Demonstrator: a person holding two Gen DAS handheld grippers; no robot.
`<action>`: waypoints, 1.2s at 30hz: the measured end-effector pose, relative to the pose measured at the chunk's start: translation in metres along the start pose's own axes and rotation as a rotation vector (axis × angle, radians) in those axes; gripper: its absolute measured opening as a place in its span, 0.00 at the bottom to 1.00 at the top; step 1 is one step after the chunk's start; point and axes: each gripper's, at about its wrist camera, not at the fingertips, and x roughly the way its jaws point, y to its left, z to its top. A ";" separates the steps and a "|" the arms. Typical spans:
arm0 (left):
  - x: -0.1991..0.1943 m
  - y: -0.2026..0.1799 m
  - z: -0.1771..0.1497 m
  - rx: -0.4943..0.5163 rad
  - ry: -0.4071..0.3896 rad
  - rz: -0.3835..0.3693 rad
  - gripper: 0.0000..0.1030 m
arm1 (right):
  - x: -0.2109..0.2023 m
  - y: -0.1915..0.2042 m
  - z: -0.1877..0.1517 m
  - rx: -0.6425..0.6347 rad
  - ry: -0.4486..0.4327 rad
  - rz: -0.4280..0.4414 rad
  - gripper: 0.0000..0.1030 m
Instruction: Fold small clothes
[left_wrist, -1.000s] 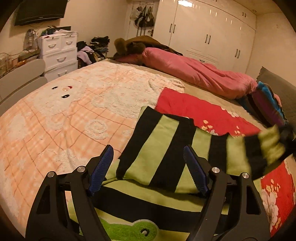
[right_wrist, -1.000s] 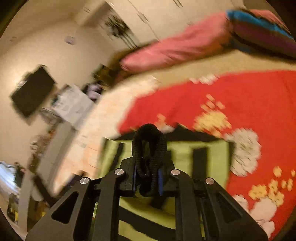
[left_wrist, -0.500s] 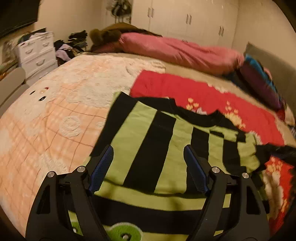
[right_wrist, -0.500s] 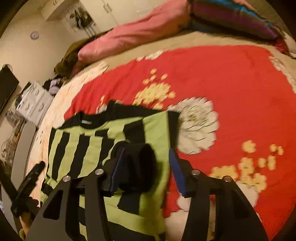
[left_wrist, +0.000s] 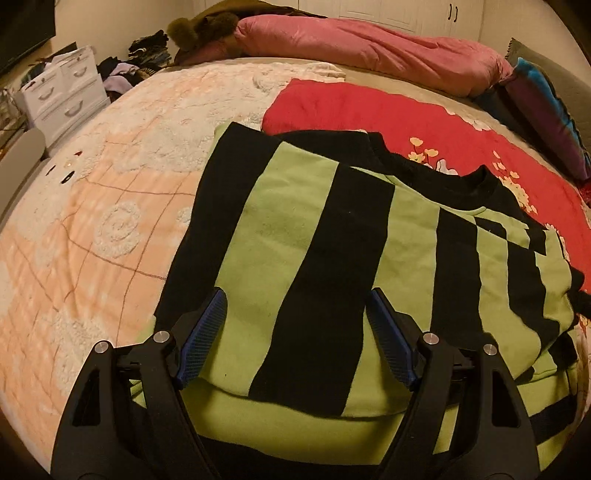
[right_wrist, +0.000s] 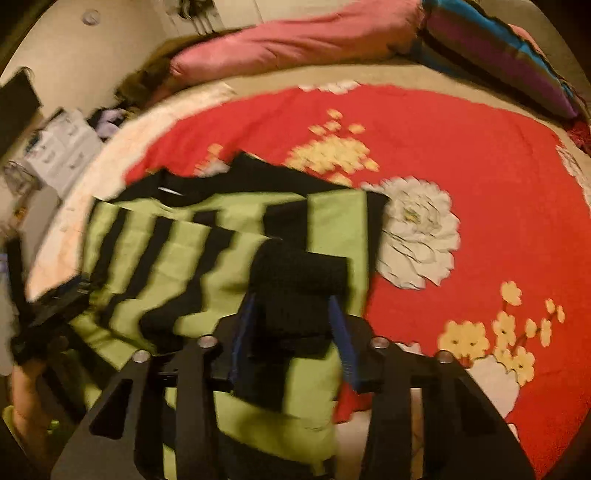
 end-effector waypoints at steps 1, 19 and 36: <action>0.000 0.000 0.000 0.000 0.000 0.000 0.69 | 0.003 -0.004 -0.002 0.016 0.007 0.001 0.35; -0.041 0.007 -0.005 -0.002 -0.071 -0.043 0.74 | -0.043 0.045 -0.007 -0.137 -0.147 0.090 0.43; -0.033 0.005 -0.012 0.015 -0.033 -0.052 0.76 | -0.011 0.043 -0.014 -0.056 -0.036 0.111 0.63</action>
